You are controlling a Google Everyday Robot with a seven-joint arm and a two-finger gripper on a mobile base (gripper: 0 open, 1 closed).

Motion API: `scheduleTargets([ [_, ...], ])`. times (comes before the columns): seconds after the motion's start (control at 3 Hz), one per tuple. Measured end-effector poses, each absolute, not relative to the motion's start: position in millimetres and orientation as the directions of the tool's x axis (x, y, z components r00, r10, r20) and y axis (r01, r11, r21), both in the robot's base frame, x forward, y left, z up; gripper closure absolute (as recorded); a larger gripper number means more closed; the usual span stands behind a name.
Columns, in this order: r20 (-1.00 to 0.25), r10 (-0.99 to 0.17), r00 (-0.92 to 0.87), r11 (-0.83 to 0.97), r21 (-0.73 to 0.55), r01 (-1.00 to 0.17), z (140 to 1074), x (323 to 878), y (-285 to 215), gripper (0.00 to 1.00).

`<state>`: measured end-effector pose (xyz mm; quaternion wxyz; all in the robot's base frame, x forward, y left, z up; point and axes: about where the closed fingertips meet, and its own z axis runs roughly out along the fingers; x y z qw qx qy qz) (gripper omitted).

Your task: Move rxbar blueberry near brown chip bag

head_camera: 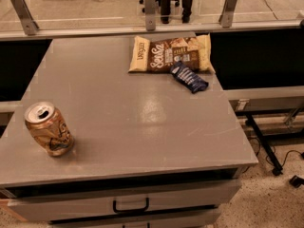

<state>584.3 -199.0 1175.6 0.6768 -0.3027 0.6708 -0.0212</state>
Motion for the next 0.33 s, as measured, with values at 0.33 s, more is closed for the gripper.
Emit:
scheduleTargets([
  [0.33,-0.866,-0.474,0.161,0.790,-0.499,-0.356,1198.9,575.0,-197.0,0.00],
])
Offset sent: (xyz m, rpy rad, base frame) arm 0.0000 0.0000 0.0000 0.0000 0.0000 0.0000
